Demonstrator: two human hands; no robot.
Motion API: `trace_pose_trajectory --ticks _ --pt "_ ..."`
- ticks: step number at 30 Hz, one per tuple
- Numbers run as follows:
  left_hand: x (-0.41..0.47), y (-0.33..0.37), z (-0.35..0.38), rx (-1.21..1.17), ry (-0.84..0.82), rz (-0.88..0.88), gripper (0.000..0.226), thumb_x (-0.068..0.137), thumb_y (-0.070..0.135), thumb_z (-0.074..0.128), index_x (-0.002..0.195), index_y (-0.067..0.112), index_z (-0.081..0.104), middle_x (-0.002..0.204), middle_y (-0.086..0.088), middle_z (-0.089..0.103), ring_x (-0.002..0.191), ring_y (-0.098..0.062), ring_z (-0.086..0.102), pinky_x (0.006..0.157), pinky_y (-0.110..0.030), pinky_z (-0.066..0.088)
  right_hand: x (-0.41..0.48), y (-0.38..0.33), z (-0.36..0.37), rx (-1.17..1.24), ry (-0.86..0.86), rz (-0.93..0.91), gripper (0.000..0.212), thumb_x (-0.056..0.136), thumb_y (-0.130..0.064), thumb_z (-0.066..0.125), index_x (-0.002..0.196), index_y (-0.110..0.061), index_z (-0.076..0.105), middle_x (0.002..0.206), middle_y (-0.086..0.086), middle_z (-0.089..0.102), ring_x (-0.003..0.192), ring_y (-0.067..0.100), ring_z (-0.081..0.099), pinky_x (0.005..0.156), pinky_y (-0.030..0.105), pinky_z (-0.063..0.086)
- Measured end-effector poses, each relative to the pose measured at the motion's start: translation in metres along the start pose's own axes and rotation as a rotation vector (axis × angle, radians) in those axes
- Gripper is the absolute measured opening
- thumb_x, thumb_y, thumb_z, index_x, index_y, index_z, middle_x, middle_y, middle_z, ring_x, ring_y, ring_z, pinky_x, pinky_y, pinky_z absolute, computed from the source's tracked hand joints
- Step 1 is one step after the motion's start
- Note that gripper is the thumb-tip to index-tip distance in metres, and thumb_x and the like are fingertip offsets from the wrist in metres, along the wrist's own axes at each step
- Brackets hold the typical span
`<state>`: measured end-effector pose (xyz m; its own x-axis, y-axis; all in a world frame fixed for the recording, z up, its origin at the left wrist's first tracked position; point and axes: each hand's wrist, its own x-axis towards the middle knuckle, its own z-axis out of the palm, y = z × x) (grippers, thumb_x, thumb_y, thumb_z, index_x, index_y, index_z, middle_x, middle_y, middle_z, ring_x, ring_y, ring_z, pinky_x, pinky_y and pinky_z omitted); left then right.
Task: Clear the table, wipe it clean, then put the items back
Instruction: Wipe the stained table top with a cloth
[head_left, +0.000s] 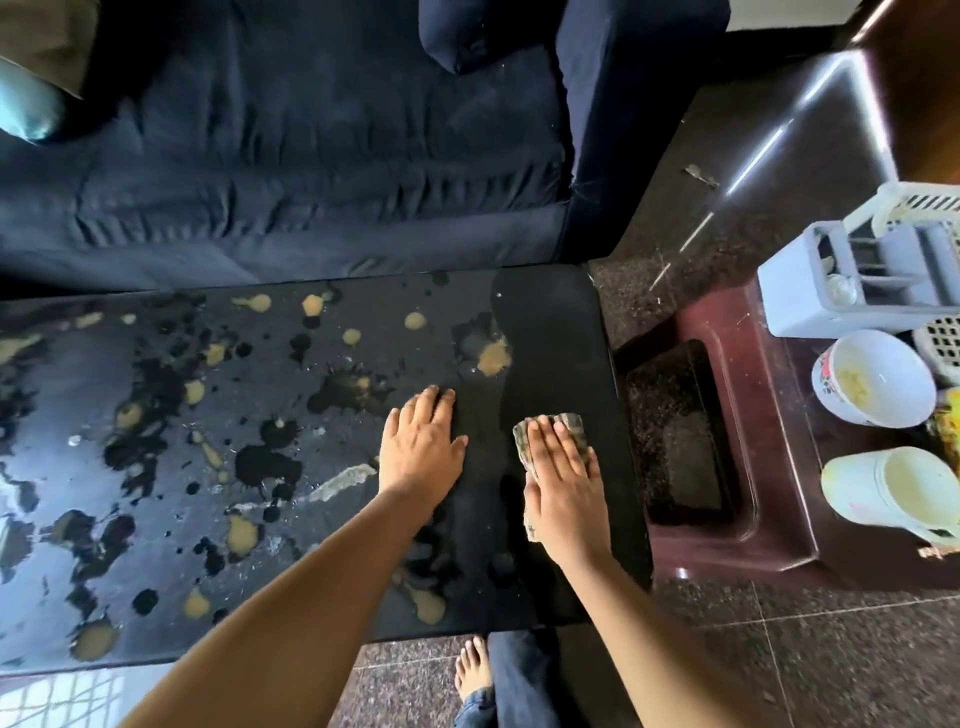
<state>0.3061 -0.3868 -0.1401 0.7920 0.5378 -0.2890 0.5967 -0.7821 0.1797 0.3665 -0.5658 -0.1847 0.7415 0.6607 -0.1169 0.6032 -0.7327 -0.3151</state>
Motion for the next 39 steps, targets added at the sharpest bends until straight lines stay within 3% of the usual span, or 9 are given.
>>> trace_pose_trajectory --ticks 5,10,16,22,27,30,33,37,39 --pt "0.046 0.002 -0.007 -0.08 -0.198 -0.203 0.09 0.092 0.056 0.042 0.15 0.013 -0.013 0.158 -0.007 -0.017 0.146 -0.022 -0.013 0.119 -0.039 -0.001 0.049 -0.003 0.0 -0.064 0.017 0.025 0.063 0.087 -0.035 0.035 0.147 -0.018 0.032 0.154 -0.002 0.03 0.141 0.015 0.026 0.11 0.048 0.029" --pt "0.06 0.008 -0.009 -0.139 -0.275 -0.303 0.108 0.086 0.063 0.047 0.145 0.008 -0.025 0.154 -0.01 -0.029 0.144 -0.024 -0.021 0.118 -0.04 -0.003 0.121 -0.022 -0.002 -0.011 0.049 0.145 0.065 0.088 -0.033 0.043 0.148 -0.015 0.026 0.155 0.003 0.027 0.144 0.019 0.022 0.111 0.052 0.025" --pt "0.072 0.001 -0.016 -0.071 -0.383 -0.306 0.13 0.072 0.075 0.054 0.141 0.005 -0.03 0.15 -0.011 -0.035 0.141 -0.026 -0.027 0.118 -0.04 -0.004 0.138 0.013 -0.015 -0.143 -0.11 -0.455 0.062 0.091 -0.04 0.033 0.151 -0.028 0.021 0.157 -0.012 0.016 0.145 0.006 0.011 0.115 0.046 0.023" --pt "0.081 0.005 -0.018 -0.015 -0.48 -0.339 0.141 0.065 0.077 0.059 0.137 0.003 -0.036 0.146 -0.014 -0.042 0.138 -0.028 -0.033 0.116 -0.039 -0.008 0.182 -0.037 -0.004 -0.025 0.047 0.021 0.061 0.09 -0.038 0.035 0.148 -0.018 0.032 0.153 0.0 0.032 0.142 0.018 0.027 0.11 0.051 0.027" --pt "0.081 0.005 -0.021 -0.032 -0.503 -0.343 0.142 0.064 0.077 0.061 0.137 0.003 -0.036 0.145 -0.013 -0.043 0.137 -0.028 -0.034 0.117 -0.04 -0.006 0.178 0.006 -0.019 -0.148 -0.107 -0.582 0.06 0.092 -0.038 0.036 0.15 -0.028 0.024 0.156 -0.01 0.023 0.144 0.008 0.016 0.113 0.047 0.027" --pt "0.083 0.005 -0.021 -0.011 -0.523 -0.348 0.14 0.066 0.078 0.058 0.136 0.003 -0.037 0.145 -0.014 -0.044 0.137 -0.028 -0.035 0.117 -0.04 -0.007 0.2 0.008 -0.02 -0.126 -0.021 -0.299 0.061 0.09 -0.037 0.038 0.149 -0.027 0.027 0.155 -0.009 0.026 0.144 0.011 0.019 0.112 0.051 0.029" --pt "0.084 0.005 -0.02 -0.002 -0.535 -0.358 0.14 0.066 0.079 0.057 0.135 0.003 -0.038 0.144 -0.014 -0.044 0.137 -0.028 -0.035 0.117 -0.04 -0.007 0.216 -0.035 -0.007 -0.069 0.021 0.027 0.063 0.094 -0.037 0.042 0.151 -0.023 0.019 0.158 -0.004 0.017 0.146 0.015 0.012 0.115 0.05 0.015" --pt "0.083 0.005 -0.021 -0.023 -0.54 -0.363 0.142 0.064 0.079 0.058 0.135 0.003 -0.038 0.144 -0.013 -0.045 0.136 -0.027 -0.036 0.116 -0.039 -0.008 0.205 -0.029 -0.01 -0.128 -0.074 -0.481 0.061 0.091 -0.038 0.035 0.15 -0.026 0.024 0.156 -0.007 0.024 0.144 0.012 0.019 0.114 0.049 0.025" --pt "0.082 0.005 -0.022 -0.023 -0.55 -0.364 0.141 0.065 0.079 0.058 0.135 0.003 -0.038 0.144 -0.013 -0.045 0.136 -0.028 -0.036 0.116 -0.039 -0.008 0.208 -0.007 -0.017 -0.162 -0.108 -0.589 0.062 0.089 -0.038 0.033 0.149 -0.028 0.025 0.155 -0.009 0.025 0.143 0.01 0.021 0.112 0.049 0.028"
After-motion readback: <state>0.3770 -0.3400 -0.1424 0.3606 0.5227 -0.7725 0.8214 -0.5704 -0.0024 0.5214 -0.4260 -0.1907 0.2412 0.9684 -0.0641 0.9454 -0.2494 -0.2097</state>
